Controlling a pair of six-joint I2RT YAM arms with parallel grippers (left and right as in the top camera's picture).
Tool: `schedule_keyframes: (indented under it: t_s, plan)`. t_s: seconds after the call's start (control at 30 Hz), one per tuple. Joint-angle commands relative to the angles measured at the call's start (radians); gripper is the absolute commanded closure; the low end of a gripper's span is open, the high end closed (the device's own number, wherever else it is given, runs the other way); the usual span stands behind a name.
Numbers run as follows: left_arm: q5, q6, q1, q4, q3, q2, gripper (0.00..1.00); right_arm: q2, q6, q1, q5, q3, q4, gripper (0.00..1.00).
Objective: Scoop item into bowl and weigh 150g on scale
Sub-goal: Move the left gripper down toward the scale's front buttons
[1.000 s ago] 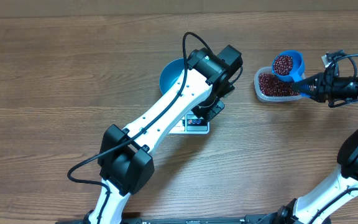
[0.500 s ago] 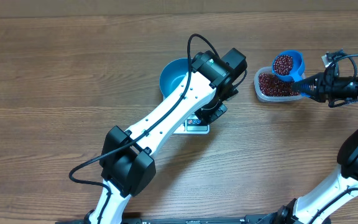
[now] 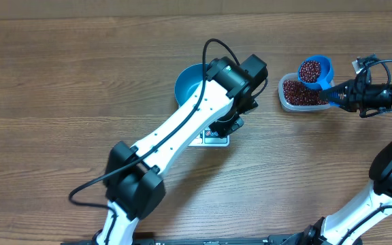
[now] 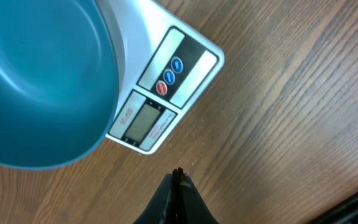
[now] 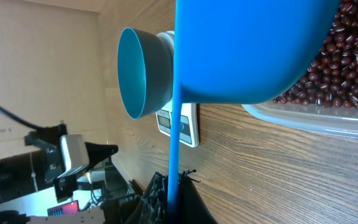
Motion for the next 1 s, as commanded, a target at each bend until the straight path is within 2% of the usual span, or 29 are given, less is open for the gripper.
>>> schedule_keyframes:
  t_s: [0.0, 0.13, 0.23, 0.47, 0.97]
  plan:
    - [-0.008, 0.026, -0.003, 0.046, -0.138, -0.134, 0.96, -0.018, -0.016, 0.000, -0.024, 0.000, 0.003, 0.96]
    - [0.008, 0.030, 0.003, 0.167, -0.341, -0.270, 0.96, -0.018, -0.016, 0.000, -0.024, 0.000, 0.004, 0.96]
    - [0.011, 0.031, 0.002, 0.214, -0.405, -0.318, 0.96, -0.018, -0.016, 0.000, -0.024, 0.000, 0.003, 0.96]
    - [0.063, 0.060, 0.003, 0.352, -0.510, -0.324, 0.95, -0.018, -0.016, 0.000, -0.020, 0.000, -0.004, 0.96]
    - [0.056, 0.060, 0.025, 0.719, -0.782, -0.319, 0.96, -0.018, -0.016, 0.000, -0.016, 0.000, 0.007, 0.96]
